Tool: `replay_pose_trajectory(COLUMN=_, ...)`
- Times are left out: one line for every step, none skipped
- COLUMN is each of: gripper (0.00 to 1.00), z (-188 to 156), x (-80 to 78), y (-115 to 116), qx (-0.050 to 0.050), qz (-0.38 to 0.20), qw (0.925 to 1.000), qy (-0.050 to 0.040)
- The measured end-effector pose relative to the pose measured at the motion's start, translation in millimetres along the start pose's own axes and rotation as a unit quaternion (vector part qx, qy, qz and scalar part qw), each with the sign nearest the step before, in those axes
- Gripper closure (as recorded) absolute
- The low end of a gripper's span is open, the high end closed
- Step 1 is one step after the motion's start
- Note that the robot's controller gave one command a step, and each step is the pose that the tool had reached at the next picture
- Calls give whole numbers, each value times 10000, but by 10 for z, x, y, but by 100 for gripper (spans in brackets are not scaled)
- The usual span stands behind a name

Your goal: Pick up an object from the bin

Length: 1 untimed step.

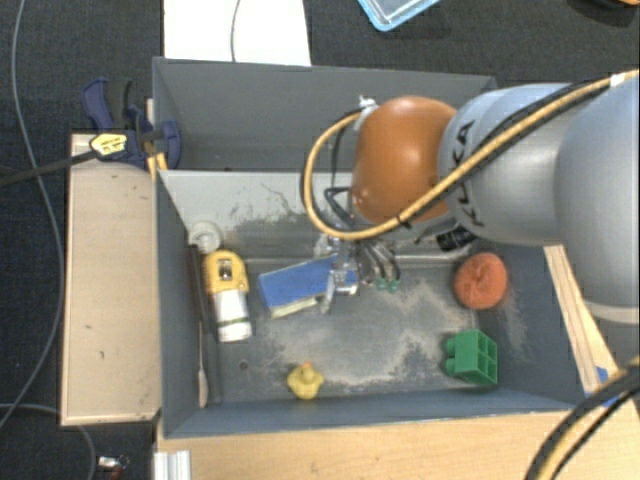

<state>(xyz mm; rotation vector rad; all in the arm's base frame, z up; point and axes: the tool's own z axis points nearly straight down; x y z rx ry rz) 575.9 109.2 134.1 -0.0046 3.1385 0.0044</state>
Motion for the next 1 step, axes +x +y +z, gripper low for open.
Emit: replay_pose_trajectory(gripper=100, z=-752, x=24, y=-21, qx=0, qz=21, qw=10000, qy=7)
